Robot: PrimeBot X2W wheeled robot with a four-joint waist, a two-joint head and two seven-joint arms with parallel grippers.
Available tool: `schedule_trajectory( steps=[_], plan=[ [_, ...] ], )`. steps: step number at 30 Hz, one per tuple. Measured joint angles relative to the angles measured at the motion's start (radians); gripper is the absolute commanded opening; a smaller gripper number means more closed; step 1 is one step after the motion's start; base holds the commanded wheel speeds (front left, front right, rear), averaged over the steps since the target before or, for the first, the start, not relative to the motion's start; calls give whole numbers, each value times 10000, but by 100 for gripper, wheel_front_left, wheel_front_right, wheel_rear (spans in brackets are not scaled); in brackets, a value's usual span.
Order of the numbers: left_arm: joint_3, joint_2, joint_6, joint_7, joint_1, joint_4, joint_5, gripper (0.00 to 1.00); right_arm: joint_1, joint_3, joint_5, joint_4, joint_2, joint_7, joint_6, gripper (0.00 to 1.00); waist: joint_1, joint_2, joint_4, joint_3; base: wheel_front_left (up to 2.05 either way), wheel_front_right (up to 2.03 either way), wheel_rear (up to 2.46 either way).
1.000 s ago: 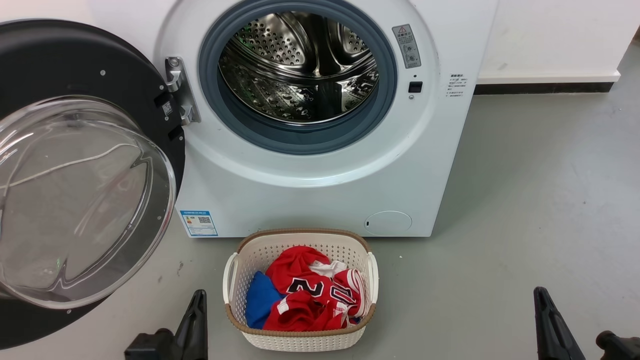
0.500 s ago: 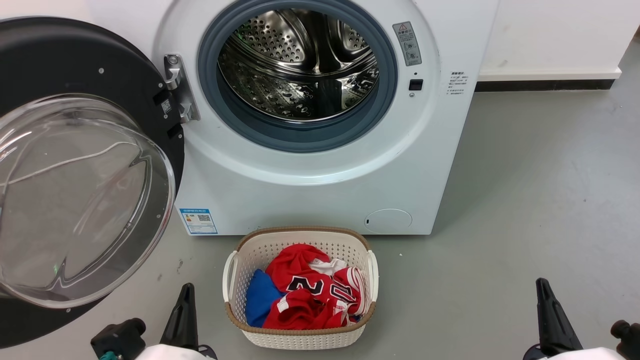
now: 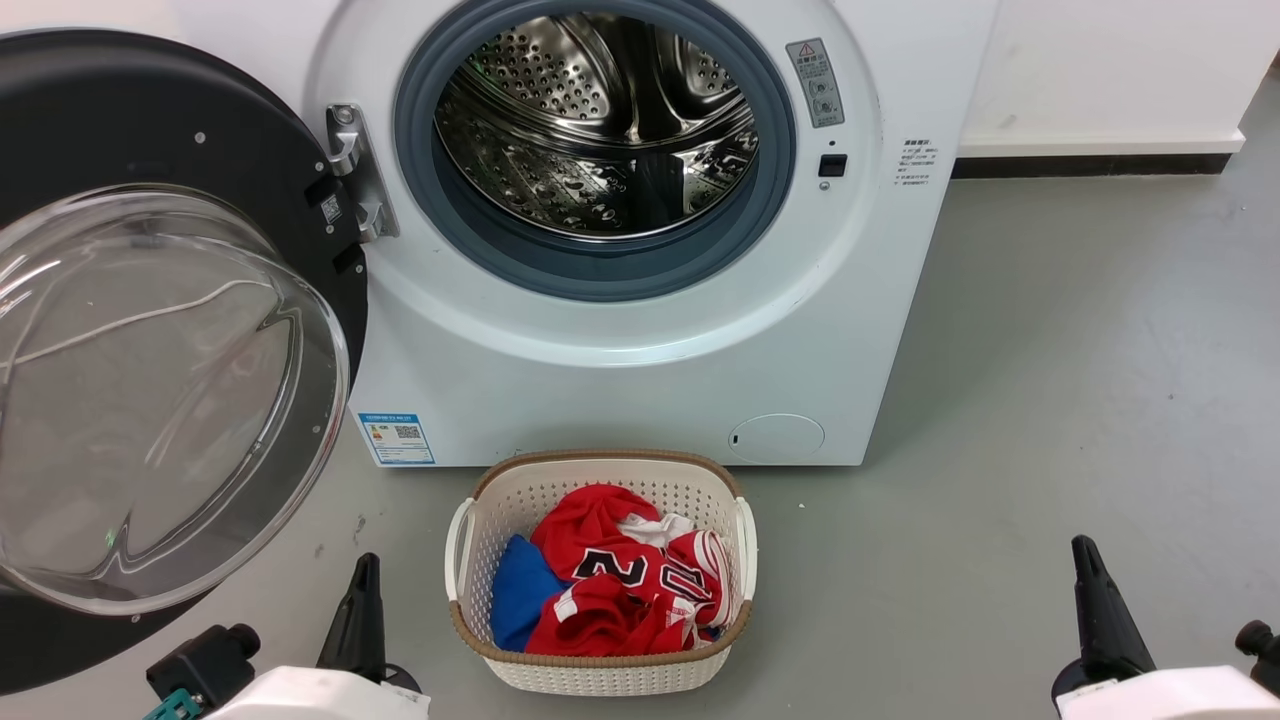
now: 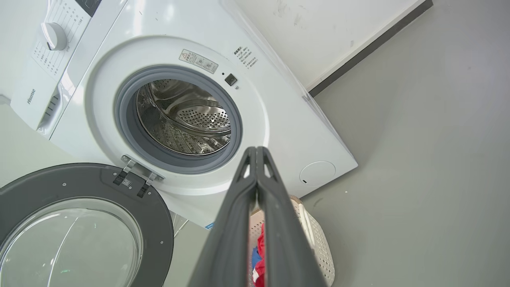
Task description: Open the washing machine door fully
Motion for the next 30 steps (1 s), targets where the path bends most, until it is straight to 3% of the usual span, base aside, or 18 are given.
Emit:
schedule_trajectory(
  steps=[30],
  plan=[
    [412,0,-226,903,-612,345,-3741,0,-754,-69,3544,449,-56,867,0,0,0,0,29,122,0,0,0]
  ],
)
